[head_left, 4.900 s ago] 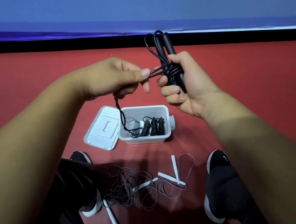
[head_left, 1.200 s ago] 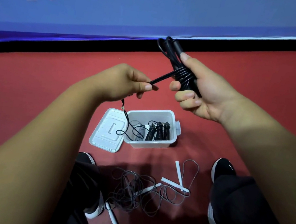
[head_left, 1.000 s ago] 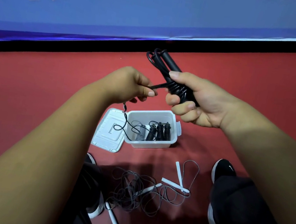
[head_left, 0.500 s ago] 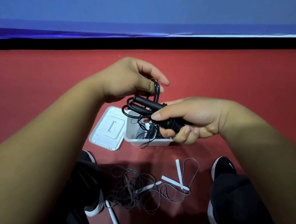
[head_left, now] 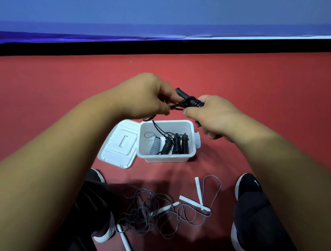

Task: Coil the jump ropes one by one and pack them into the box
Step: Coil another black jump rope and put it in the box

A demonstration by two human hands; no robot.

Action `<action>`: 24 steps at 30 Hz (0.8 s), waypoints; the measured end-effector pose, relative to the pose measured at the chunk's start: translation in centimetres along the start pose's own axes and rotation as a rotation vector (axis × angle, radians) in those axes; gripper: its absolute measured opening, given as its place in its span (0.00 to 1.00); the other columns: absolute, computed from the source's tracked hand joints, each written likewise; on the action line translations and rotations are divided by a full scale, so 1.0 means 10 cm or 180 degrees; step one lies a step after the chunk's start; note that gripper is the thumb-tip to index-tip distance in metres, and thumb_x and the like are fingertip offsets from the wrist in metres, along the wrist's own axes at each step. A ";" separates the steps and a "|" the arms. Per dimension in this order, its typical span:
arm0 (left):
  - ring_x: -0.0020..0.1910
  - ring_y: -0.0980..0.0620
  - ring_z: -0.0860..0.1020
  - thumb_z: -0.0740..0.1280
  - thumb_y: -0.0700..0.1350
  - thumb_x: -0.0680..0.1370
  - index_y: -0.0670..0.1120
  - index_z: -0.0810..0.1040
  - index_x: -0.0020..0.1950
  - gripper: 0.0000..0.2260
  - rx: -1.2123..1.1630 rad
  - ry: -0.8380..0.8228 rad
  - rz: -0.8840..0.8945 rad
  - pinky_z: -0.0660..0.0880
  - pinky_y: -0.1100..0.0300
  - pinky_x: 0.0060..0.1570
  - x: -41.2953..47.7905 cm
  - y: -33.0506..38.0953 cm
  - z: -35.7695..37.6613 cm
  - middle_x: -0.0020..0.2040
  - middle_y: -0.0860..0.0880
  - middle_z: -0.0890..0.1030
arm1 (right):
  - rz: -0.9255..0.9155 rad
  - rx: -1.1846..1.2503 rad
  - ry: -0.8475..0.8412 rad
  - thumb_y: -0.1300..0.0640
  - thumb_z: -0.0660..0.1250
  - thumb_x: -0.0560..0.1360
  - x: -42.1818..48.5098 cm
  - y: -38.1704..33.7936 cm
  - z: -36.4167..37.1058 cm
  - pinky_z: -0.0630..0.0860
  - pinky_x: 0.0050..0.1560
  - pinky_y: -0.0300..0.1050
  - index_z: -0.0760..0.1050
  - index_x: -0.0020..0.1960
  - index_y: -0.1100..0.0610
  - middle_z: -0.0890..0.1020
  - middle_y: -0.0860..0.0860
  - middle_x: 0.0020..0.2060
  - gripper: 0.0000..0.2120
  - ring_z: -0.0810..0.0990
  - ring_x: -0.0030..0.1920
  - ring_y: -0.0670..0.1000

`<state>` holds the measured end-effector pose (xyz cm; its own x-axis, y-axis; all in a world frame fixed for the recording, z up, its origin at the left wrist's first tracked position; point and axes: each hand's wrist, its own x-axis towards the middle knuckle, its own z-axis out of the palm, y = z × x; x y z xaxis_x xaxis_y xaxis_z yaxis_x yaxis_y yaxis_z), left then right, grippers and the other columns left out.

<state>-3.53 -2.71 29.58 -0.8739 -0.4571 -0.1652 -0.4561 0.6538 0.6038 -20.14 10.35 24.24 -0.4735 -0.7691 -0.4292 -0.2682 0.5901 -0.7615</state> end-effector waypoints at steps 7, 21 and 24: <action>0.39 0.47 0.85 0.78 0.37 0.75 0.38 0.84 0.49 0.06 -0.0492 -0.0292 -0.0819 0.85 0.55 0.41 0.08 -0.09 0.18 0.41 0.42 0.85 | -0.0203 0.0317 0.0007 0.52 0.74 0.78 0.01 -0.07 0.09 0.68 0.23 0.40 0.78 0.55 0.56 0.80 0.53 0.37 0.10 0.71 0.24 0.49; 0.33 0.56 0.84 0.77 0.52 0.76 0.45 0.87 0.43 0.11 -0.0468 0.0282 -0.0398 0.77 0.62 0.39 0.08 -0.02 0.13 0.34 0.51 0.86 | 0.0129 0.2041 -0.0241 0.27 0.64 0.78 -0.02 -0.13 0.03 0.58 0.26 0.37 0.76 0.57 0.56 0.77 0.57 0.45 0.32 0.66 0.28 0.47; 0.36 0.56 0.80 0.78 0.53 0.76 0.45 0.87 0.44 0.11 -0.0546 0.0326 -0.0201 0.78 0.58 0.43 0.06 -0.03 0.07 0.38 0.49 0.87 | 0.0175 0.2158 -0.0215 0.28 0.67 0.78 -0.01 -0.14 0.01 0.57 0.25 0.37 0.76 0.57 0.57 0.77 0.57 0.45 0.31 0.66 0.28 0.47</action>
<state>-4.07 -2.80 28.75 -0.8189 -0.5586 -0.1319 -0.4663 0.5136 0.7203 -19.65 9.61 25.28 -0.4122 -0.7691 -0.4885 0.3500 0.3614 -0.8642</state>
